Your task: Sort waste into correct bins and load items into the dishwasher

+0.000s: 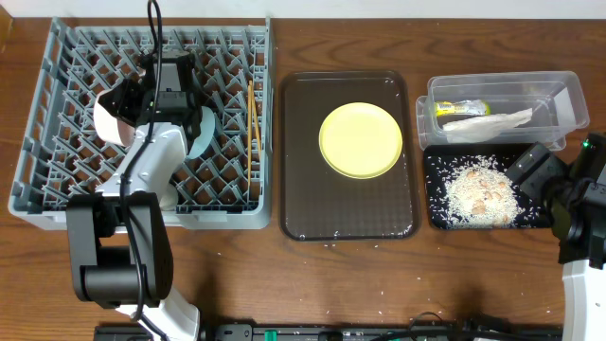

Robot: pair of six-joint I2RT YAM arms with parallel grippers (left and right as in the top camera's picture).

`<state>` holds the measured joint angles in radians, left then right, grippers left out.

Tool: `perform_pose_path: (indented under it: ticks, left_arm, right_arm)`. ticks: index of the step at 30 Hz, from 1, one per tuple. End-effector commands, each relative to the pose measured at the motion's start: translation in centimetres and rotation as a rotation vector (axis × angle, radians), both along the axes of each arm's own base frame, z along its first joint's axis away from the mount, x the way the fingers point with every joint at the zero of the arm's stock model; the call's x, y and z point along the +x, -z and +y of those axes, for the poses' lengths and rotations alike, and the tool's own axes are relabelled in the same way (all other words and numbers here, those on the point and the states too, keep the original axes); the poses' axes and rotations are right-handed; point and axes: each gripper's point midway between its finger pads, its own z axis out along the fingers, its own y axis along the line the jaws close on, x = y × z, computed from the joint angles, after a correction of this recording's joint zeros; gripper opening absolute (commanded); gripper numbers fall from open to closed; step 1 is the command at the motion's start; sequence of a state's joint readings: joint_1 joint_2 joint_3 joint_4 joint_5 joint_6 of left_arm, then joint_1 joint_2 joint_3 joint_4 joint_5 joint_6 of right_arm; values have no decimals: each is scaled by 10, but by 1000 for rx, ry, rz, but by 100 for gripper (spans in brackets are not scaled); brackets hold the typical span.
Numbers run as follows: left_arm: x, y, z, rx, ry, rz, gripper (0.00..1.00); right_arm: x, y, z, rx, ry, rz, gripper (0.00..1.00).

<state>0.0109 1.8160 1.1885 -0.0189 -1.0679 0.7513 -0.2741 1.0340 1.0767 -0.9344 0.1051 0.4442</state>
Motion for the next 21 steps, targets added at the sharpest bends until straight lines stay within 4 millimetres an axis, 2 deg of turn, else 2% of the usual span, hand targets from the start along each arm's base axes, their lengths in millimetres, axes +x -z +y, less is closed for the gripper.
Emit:
perform_pose_path:
  ticks: [1,3,6,12,16,21]
  left_arm:
    - [2,8,-9,-12,15,-3,22]
    - [3,9,-14,-13,27,5,27]
    - [4,10,-21,-16,39,8,44]
    - [2,13,-27,-23,41,9,46]
    - [3,10,-31,-25,49,1,61]
    - [7,10,-45,-26,82,-3,66]
  right_arm:
    - [-1,-1,-3,1,20,-2,99]
    - [-1,-1,-3,1,20,-2,99]
    - [-1,-1,-3,1,20,-2,99]
    - [-1,-1,-3,1,20,-2,99]
    - [-1,-1,-3,1,20,-2,99]
    - [-1,-1,-3,1,20,-2,99]
